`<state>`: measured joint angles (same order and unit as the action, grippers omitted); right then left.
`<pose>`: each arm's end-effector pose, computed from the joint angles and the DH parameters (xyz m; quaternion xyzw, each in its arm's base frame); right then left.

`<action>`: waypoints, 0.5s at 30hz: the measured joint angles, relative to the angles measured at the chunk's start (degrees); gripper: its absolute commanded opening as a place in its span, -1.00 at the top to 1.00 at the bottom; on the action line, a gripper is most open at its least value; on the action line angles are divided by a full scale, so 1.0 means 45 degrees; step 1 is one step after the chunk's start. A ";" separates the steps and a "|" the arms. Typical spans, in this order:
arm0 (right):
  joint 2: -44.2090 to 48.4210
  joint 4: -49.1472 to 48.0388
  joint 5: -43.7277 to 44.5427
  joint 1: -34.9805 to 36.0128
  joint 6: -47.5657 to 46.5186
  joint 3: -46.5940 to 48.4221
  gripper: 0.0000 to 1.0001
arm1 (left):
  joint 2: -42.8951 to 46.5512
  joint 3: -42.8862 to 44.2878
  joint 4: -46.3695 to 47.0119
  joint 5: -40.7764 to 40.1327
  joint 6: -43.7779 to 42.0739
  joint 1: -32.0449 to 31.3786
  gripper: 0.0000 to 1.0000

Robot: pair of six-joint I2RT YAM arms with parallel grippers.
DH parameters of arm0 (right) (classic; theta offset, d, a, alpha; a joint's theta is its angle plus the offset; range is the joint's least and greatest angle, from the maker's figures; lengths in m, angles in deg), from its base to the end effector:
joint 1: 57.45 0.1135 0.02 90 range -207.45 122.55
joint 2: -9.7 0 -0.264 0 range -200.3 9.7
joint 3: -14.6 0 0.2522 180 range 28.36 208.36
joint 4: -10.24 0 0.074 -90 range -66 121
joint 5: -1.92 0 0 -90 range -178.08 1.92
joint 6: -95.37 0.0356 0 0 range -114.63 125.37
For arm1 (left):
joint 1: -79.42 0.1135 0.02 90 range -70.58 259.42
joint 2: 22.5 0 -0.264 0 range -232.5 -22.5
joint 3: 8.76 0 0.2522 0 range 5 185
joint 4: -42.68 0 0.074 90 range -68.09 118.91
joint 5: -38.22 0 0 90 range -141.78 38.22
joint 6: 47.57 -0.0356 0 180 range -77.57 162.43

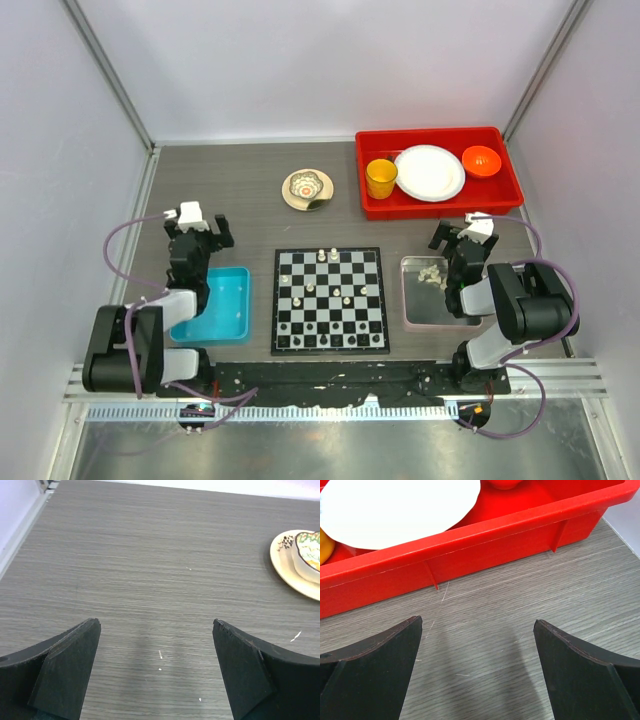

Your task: Set up the chess pieces on the board

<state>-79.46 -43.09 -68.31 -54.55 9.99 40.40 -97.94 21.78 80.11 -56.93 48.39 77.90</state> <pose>0.2354 -0.0001 0.1333 0.1216 0.7531 -0.0897 0.6403 0.2408 -0.0032 0.1768 -0.0587 0.7492 -0.0093 0.6597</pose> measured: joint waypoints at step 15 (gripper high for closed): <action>0.0005 0.0000 -0.0005 0.0000 0.0000 0.0000 -1.00 | 0.2934 0.1685 -0.5391 -0.3104 0.3395 -0.0141 -0.99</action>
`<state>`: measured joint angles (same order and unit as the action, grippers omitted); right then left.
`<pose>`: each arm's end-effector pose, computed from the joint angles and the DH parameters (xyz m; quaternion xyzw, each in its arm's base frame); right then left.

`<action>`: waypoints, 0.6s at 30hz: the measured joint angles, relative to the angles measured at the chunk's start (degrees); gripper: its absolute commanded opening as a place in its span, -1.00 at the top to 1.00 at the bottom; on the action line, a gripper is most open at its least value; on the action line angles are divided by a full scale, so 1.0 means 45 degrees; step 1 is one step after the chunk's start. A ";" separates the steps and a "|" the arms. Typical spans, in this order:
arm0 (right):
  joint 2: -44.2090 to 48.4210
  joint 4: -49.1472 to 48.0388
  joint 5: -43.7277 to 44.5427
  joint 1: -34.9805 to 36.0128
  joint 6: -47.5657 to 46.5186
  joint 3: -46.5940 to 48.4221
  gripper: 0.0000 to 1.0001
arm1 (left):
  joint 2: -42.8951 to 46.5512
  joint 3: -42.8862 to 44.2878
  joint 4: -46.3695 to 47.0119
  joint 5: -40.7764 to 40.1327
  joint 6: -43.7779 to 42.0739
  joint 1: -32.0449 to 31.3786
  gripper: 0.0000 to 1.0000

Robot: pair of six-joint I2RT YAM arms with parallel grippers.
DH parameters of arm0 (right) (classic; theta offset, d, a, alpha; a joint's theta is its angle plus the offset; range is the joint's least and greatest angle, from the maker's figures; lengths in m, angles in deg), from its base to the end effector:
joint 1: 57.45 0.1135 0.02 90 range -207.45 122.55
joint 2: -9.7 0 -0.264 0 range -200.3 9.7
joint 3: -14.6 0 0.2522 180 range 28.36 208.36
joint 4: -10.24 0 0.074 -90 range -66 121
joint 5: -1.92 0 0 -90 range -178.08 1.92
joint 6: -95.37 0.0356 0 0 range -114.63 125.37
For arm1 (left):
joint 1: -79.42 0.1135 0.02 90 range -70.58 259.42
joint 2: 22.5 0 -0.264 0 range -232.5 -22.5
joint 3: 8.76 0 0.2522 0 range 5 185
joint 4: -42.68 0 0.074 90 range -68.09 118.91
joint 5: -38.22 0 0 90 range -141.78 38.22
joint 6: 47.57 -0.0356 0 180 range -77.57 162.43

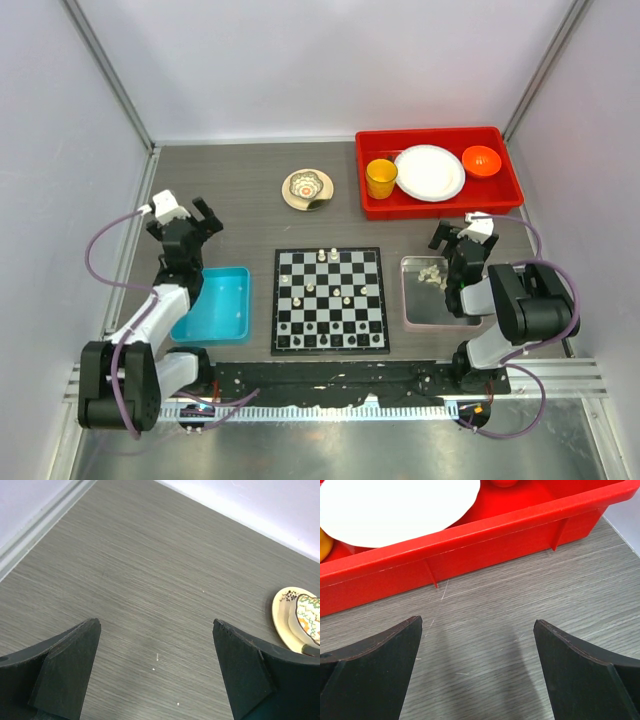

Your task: Set up the chess pieces on the board

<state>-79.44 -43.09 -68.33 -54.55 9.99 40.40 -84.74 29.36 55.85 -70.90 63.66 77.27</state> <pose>0.2354 -0.0001 0.1334 0.1215 0.7530 -0.0896 0.6405 0.2332 0.0029 0.2236 -0.2303 0.7326 -0.0017 0.6405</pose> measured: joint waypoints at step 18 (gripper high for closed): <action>0.4206 1.2264 0.0942 0.0010 0.3084 0.5586 -0.99 | -0.0068 0.2540 -0.5625 0.1452 0.2997 0.0000 -0.99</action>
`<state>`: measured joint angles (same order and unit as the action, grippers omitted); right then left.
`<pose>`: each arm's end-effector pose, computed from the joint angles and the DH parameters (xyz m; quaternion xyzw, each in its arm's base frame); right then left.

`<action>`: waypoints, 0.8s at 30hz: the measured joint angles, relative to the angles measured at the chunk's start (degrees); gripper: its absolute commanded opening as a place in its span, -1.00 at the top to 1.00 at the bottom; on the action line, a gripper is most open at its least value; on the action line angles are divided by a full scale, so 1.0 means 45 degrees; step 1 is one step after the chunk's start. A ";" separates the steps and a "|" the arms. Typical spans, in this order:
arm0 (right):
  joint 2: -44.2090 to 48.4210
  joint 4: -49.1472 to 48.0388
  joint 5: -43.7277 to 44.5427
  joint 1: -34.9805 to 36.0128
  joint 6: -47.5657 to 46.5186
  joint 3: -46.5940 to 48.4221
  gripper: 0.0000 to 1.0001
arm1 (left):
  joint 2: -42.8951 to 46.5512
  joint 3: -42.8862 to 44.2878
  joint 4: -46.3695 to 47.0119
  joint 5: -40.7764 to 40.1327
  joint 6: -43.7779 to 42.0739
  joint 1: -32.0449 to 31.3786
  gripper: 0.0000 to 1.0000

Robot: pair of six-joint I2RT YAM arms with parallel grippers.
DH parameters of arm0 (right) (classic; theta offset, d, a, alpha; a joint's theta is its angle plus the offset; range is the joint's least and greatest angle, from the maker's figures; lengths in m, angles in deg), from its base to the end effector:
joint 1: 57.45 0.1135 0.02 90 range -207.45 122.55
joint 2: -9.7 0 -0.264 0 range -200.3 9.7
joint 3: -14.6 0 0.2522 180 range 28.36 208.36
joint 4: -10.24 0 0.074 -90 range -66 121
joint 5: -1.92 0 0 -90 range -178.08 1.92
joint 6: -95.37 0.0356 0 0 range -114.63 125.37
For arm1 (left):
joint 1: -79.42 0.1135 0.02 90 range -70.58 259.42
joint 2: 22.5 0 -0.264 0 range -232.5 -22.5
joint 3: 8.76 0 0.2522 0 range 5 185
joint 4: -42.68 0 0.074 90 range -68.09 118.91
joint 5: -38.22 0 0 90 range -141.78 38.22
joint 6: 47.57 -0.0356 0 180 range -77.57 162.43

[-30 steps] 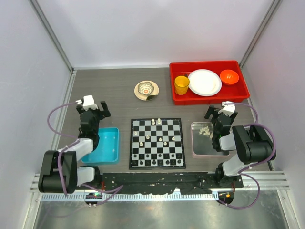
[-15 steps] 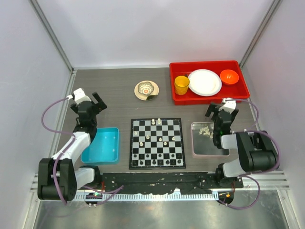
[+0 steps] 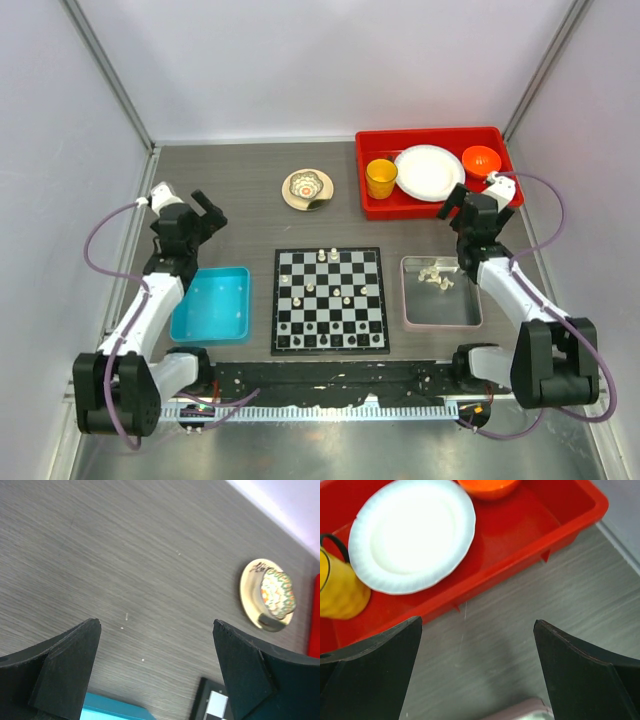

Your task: Set up the chess pieces on the board

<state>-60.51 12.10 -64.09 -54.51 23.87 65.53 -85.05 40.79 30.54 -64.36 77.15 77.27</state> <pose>0.2684 -0.0007 0.2402 0.2256 0.7835 -0.0656 0.5753 0.2426 -0.0013 0.2448 -0.2917 0.7888 -0.0808 0.5349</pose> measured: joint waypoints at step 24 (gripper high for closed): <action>0.0675 0.7091 -0.1661 0.2987 0.2103 0.4148 -0.49 | 0.1151 0.4833 -0.6819 0.1846 -0.1506 0.0369 -0.96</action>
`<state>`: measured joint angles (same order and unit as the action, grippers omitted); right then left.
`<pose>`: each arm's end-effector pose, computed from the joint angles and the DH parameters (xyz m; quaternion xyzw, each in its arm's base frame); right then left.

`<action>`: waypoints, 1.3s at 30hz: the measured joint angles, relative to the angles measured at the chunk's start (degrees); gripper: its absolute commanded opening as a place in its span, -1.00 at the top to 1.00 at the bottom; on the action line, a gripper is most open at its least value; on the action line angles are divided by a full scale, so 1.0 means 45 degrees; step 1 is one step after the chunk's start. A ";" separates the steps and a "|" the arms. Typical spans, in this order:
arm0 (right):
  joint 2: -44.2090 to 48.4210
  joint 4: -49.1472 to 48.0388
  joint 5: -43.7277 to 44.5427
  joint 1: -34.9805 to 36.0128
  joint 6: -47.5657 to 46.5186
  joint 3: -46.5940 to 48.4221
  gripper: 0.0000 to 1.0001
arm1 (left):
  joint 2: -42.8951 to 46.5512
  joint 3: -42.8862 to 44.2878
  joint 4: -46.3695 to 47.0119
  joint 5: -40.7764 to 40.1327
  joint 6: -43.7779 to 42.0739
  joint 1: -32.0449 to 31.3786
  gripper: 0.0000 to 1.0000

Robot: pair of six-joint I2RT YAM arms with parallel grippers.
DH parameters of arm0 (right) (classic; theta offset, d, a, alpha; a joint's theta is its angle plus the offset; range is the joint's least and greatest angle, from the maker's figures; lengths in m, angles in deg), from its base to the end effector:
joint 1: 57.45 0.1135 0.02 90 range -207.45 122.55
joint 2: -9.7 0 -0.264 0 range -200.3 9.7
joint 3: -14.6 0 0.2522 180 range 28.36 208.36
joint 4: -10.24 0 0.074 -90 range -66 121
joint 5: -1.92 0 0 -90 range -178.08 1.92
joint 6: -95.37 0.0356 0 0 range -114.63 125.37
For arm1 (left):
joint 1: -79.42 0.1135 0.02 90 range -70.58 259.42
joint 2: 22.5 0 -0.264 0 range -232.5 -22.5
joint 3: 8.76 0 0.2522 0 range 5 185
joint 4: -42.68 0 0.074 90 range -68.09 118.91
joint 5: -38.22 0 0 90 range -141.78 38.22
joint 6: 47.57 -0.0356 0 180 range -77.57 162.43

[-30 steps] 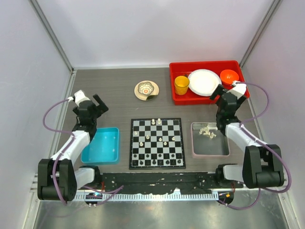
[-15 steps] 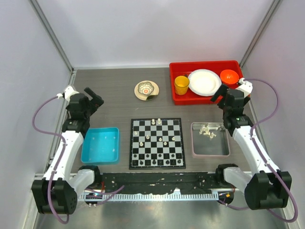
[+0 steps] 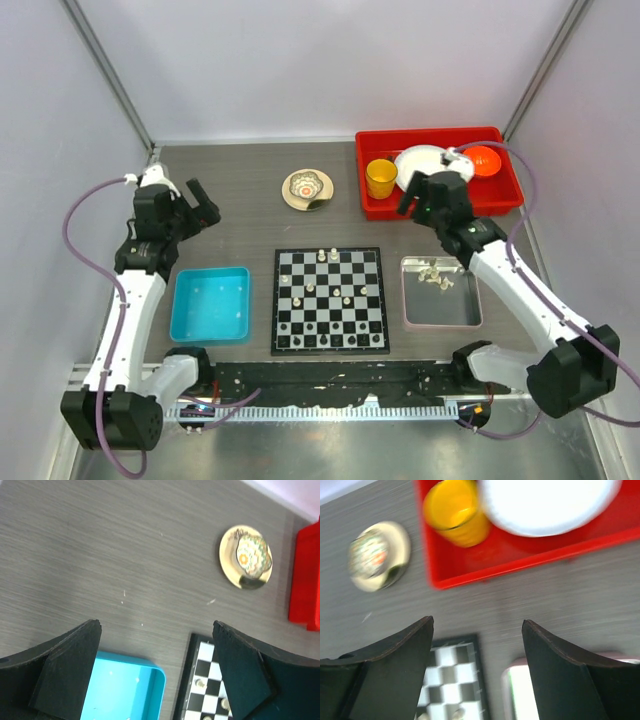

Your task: Set up the chess pieces on the board

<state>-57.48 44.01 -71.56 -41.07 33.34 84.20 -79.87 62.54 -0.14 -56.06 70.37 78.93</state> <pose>0.2542 0.0642 0.3112 0.1571 0.8513 0.0669 0.4961 0.2183 0.0008 0.3436 -0.2226 0.8315 -0.0936 0.5004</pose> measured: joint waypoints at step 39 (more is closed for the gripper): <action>-0.8840 0.2764 0.1865 1.2356 0.3075 0.4765 0.04 | 0.2730 -0.2176 -0.1039 0.0398 -0.1739 -0.1307 -0.97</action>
<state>-97.26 56.45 -63.17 14.54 47.17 105.64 -67.58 52.75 -4.82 -54.26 62.55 73.05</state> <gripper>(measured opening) 0.503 0.983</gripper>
